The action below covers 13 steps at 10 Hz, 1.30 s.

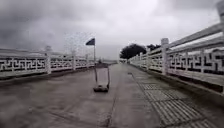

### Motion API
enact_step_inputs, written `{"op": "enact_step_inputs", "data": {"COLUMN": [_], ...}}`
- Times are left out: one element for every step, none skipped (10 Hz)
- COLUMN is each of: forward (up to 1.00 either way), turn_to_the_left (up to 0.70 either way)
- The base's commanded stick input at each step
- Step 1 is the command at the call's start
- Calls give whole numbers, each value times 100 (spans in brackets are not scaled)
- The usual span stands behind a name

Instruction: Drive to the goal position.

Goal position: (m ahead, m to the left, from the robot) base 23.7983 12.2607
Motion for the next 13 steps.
{"op": "enact_step_inputs", "data": {"forward": [69,69,69,69,69,69,69,69,69,69,69,69,69], "turn_to_the_left": [-2,-7,-11,-11,-7,1,1,1,1,1,1,1,1]}}
